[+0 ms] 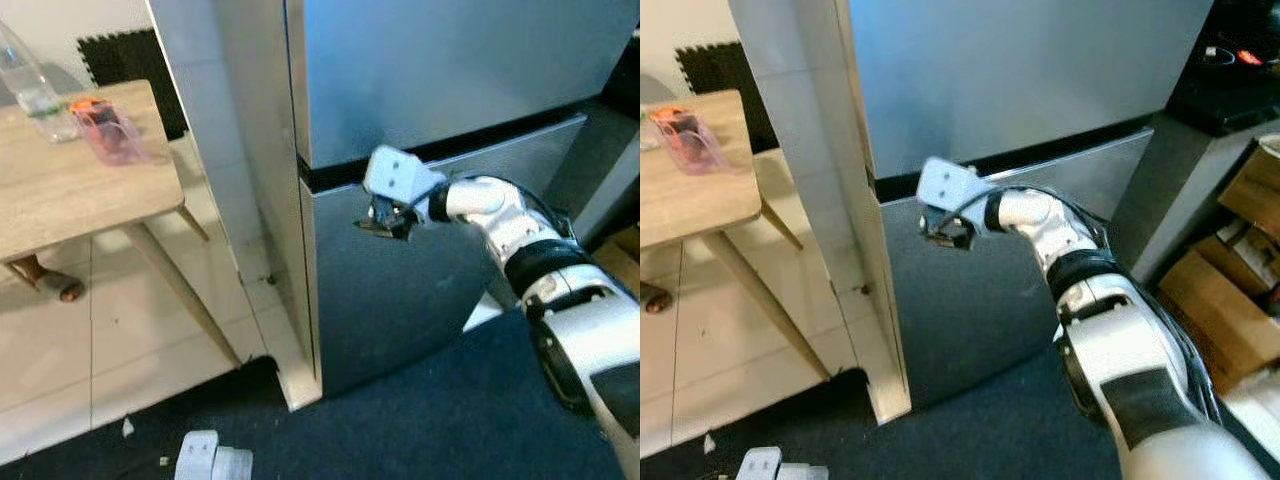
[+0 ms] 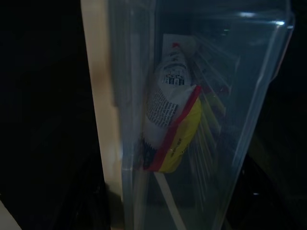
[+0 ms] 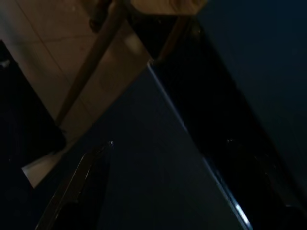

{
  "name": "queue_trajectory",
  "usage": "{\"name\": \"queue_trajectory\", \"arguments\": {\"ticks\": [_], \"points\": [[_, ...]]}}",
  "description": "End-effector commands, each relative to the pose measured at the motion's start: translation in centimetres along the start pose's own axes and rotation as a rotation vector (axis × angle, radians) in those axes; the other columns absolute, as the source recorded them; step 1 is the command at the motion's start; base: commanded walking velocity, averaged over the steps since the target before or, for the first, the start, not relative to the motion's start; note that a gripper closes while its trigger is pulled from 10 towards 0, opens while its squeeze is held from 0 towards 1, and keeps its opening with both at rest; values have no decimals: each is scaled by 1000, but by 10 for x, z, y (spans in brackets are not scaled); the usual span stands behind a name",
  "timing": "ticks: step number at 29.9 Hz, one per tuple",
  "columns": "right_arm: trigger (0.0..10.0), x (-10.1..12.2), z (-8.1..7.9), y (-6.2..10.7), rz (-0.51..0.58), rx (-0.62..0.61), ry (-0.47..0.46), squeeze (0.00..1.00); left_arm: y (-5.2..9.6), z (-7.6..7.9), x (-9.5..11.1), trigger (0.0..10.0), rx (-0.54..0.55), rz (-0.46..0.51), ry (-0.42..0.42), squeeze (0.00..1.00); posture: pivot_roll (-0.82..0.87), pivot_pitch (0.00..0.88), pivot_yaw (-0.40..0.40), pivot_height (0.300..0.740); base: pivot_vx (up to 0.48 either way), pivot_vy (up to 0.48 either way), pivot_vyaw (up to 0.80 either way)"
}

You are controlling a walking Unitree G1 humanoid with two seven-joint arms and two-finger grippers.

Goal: Restocking fridge

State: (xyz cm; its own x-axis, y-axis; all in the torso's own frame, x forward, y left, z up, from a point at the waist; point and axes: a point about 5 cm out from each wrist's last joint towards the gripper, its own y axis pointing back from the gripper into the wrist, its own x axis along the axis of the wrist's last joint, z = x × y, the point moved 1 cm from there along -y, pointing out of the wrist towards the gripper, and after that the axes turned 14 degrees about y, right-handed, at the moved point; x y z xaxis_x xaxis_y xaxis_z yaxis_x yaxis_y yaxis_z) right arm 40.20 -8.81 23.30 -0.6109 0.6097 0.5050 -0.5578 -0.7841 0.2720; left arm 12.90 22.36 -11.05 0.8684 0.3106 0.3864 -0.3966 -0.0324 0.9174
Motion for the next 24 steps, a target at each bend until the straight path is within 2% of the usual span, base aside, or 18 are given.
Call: {"name": "queue_trajectory", "arguments": {"ticks": [1, 6, 7, 8, 10, 18, 21, 22, 23, 24], "points": [[10000, 4, 7, 0, -1, -16, 21, 0, 3, -15, 11, 10000, 24, 36, -30, 0, -36, 126, -13, 740, 0, 0, 0], [10000, 2, 10, 1, -51, -17, 73, 0, 5, -23, 20, 10000, 31, 61, -40, 0, -24, 148, -18, 740, 0, 0, 0], [10000, -2, 10, 2, -106, -6, 123, 0, 8, -32, 31, 10000, 45, 94, -31, 0, -12, 155, -23, 740, 0, 0, 0], [10000, -2, 10, 2, -106, -6, 123, 0, 8, -32, 31, 10000, 45, 94, -31, 0, -12, 155, -23, 740, 0, 0, 0], [10000, -5, 12, 2, -148, 2, 155, 0, 12, -42, 40, 10000, 65, 128, -8, 0, -6, 166, -21, 740, 0, 0, 0], [10000, -10, 10, 3, -203, 34, 190, 0, 12, -41, 49, 10000, 53, 154, -23, 0, 6, 174, -29, 740, 0, 0, 0], [10000, -11, 6, 4, -201, 90, 197, 0, 11, -39, 49, 10000, 44, 154, -29, 0, 6, 173, -27, 740, 0, 0, 0], [10000, -12, 1, 6, -196, 155, 197, 0, 11, -38, 48, 10000, 40, 152, -34, 0, 6, 171, -27, 740, 0, 0, 0], [10000, -15, -7, 11, -189, 284, 192, 0, 10, -35, 46, 10000, 31, 145, -49, 0, 5, 170, -29, 740, 0, 0, 0], [10000, -17, -9, 13, -189, 331, 187, 0, 10, -35, 46, 10000, 28, 142, -55, 0, 5, 170, -29, 740, 0, 0, 0]]}}
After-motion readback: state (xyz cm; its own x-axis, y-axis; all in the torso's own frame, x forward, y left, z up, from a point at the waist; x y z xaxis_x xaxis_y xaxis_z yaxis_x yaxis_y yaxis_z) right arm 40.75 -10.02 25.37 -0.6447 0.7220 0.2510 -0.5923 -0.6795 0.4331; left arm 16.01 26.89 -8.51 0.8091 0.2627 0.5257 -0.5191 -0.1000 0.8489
